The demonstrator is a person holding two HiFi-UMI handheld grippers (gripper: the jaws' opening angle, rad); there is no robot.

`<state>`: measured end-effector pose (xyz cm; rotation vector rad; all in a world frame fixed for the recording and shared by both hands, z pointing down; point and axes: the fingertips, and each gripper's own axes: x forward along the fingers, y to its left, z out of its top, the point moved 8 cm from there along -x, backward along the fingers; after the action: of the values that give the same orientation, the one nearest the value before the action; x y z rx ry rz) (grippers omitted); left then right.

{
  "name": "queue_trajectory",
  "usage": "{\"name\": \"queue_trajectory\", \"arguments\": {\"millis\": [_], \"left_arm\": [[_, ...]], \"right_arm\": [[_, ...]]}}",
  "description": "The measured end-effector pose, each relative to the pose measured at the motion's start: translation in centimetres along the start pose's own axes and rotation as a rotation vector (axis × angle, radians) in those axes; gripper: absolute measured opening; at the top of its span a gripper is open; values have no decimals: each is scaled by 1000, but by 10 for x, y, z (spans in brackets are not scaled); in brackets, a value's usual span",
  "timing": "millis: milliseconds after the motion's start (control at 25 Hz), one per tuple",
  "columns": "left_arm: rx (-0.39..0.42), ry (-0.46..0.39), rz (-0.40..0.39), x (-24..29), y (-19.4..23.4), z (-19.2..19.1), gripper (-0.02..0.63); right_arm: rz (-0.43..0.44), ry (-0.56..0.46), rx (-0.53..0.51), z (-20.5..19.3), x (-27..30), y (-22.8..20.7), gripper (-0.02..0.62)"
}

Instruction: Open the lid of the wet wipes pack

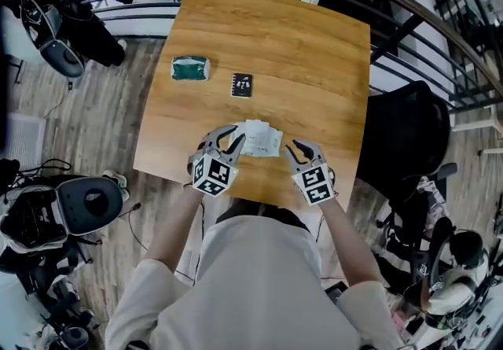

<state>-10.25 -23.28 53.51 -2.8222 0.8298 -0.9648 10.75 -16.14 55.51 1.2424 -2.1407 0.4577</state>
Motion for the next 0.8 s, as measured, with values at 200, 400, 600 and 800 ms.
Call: {"name": "queue_trajectory", "arguments": {"millis": [200,400,600,800], "left_arm": [[-154,-59,86,-45,-18,17,83],[-276,-90,151,-91,-43,28,56],[-322,-140,197,-127,-73,39,48],[-343,-163,229,-157,-95,44,34]], "right_arm": [[-1,-71,-3,11,-42,3,87],[7,-135,-28,13,-86,12,79],[22,-181,-47,11,-121,22,64],[24,-216,-60,12,-142,35,61]]}}
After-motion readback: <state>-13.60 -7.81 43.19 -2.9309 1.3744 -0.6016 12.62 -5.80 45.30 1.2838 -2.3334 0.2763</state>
